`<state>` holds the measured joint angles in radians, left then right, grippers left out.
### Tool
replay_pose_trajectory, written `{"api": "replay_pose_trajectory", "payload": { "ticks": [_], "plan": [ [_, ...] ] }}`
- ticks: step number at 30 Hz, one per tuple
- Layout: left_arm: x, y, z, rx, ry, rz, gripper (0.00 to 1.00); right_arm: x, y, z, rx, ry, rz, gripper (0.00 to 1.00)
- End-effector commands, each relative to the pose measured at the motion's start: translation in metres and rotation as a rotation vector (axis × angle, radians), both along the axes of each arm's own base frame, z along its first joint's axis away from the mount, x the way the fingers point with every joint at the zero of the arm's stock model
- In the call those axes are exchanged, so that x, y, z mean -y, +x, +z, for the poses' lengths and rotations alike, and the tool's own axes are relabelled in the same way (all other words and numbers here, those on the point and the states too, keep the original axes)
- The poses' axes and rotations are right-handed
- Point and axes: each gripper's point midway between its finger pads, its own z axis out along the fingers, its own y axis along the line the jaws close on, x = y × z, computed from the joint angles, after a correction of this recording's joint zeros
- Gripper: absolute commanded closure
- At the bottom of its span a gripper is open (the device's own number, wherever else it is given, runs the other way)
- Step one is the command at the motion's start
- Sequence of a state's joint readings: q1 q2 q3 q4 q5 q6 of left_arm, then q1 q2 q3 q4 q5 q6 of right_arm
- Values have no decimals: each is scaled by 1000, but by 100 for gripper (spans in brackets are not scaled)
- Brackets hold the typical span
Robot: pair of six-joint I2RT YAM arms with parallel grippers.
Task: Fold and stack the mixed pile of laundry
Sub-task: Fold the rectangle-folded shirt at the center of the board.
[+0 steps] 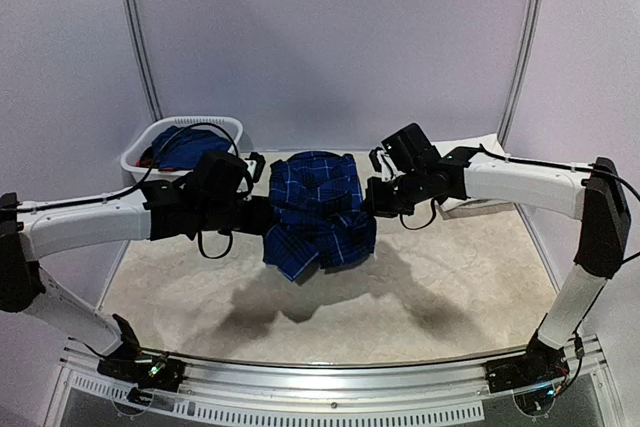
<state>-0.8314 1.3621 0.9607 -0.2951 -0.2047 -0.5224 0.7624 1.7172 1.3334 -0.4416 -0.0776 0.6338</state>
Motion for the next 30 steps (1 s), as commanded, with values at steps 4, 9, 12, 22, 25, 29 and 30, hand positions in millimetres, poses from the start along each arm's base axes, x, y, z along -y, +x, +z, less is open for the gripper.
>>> {"api": "replay_pose_trajectory", "payload": {
  "ticks": [4, 9, 12, 22, 25, 29, 30],
  "plan": [
    [-13, 44, -11, -7, 61, 57, 100, 7, 42, -13, -19, -46, -36, 100],
    [-16, 68, -26, -36, 58, 83, 100, 5, 65, -21, -31, -44, -48, 100],
    [-15, 82, -36, -64, 59, 83, 100, 2, 75, -34, -62, -46, -43, 100],
    [-19, 120, -80, -157, 96, 97, 100, 5, 105, -59, -91, -57, -81, 99],
    [-24, 132, -91, -169, 118, 119, 100, 8, 119, -64, -99, -56, -93, 99],
    [-29, 153, -89, -154, 134, 150, 100, 9, 138, -71, -112, -3, -93, 95],
    [-30, 159, -89, -152, 142, 158, 98, 8, 143, -68, -111, 28, -88, 91]
  ]
}}
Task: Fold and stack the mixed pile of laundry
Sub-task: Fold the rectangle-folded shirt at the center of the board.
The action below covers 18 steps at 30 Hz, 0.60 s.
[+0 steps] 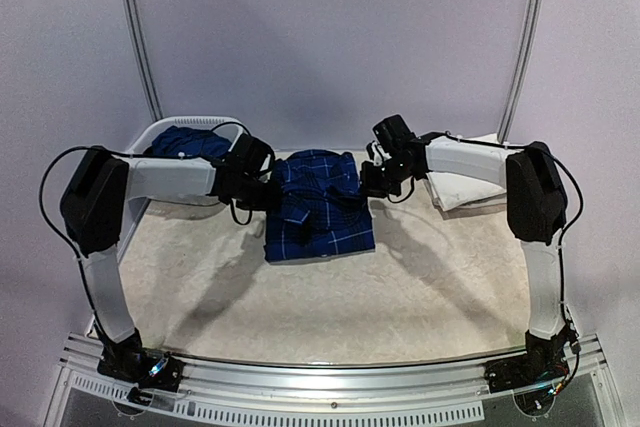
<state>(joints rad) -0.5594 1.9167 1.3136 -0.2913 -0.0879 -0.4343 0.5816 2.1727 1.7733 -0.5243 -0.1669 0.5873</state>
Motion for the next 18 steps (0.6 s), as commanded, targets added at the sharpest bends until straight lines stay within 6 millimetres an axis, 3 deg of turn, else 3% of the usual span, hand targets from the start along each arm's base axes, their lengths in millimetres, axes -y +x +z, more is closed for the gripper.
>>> {"api": "replay_pose_trajectory", "payload": {
  "ticks": [1, 6, 8, 10, 13, 15, 18],
  "plan": [
    [-10, 29, 5, 20, 39, 33, 96, 3, 25, -7, -19, 87, 5, 85],
    [-10, 49, 7, -9, 24, 48, 80, 4, 49, 13, -13, 207, 15, 55],
    [-9, 52, 18, 8, 8, 55, 61, 4, 51, 25, -8, 244, 21, 53],
    [-12, 55, 37, 42, 2, 65, 33, 6, 50, 37, 10, 252, 21, 53],
    [-21, 58, 82, 128, 15, 95, 2, 9, 43, 61, 52, 264, 37, 52],
    [-28, 51, 110, 182, 20, 109, 0, 14, 31, 68, 70, 252, 45, 52],
    [-35, 25, 141, 270, 64, 106, 1, 24, 7, 67, 96, 196, 38, 52]
  ]
}}
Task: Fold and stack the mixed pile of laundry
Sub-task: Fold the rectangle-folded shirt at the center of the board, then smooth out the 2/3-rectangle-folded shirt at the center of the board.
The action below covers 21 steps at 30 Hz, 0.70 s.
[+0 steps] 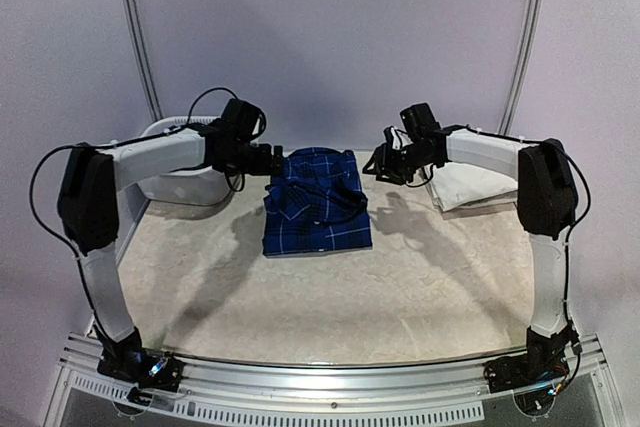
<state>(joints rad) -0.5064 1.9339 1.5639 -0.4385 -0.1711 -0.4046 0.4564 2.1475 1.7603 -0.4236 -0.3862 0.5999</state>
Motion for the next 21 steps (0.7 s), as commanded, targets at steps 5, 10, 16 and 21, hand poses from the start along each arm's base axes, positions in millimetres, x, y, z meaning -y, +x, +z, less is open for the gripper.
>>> {"api": "replay_pose_trajectory", "payload": {
  "ticks": [5, 10, 16, 21],
  "plan": [
    [-3, -81, 76, 203, 35, -74, 25, -3, -78, 22, 106, -95, 70, 54],
    [14, -133, 42, 136, -4, -168, 43, -20, -120, 6, 86, -143, 130, 58],
    [29, -150, 2, 66, -18, -229, 47, -31, -133, -13, 53, -165, 143, 62],
    [56, -145, -17, 45, -79, -306, 53, -40, -127, -32, 19, -170, 149, 68]
  ]
}}
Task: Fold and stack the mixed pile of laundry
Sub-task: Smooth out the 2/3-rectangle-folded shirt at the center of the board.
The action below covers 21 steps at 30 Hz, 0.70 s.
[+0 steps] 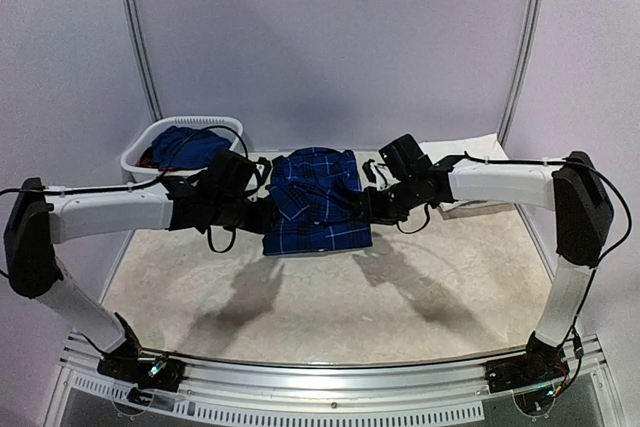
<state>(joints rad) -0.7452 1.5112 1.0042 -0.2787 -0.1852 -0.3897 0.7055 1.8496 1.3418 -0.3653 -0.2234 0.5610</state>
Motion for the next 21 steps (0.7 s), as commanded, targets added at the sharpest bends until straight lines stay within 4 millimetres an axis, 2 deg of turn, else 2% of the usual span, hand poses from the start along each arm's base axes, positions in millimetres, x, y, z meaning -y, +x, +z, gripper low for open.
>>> {"api": "replay_pose_trajectory", "payload": {
  "ticks": [1, 6, 11, 21],
  "plan": [
    [31, 5, -9, 0, -89, -76, 54, -6, 12, -23, -22, -20, -17, 69],
    [40, 11, -29, -20, -86, -83, 56, -17, 18, -37, -51, -13, -4, 74],
    [46, 15, -42, -32, -84, -91, 58, -25, 27, -44, -56, -19, 1, 75],
    [48, 15, -66, -66, -56, -102, 60, -33, 58, -56, -43, -54, -15, 75]
  ]
}}
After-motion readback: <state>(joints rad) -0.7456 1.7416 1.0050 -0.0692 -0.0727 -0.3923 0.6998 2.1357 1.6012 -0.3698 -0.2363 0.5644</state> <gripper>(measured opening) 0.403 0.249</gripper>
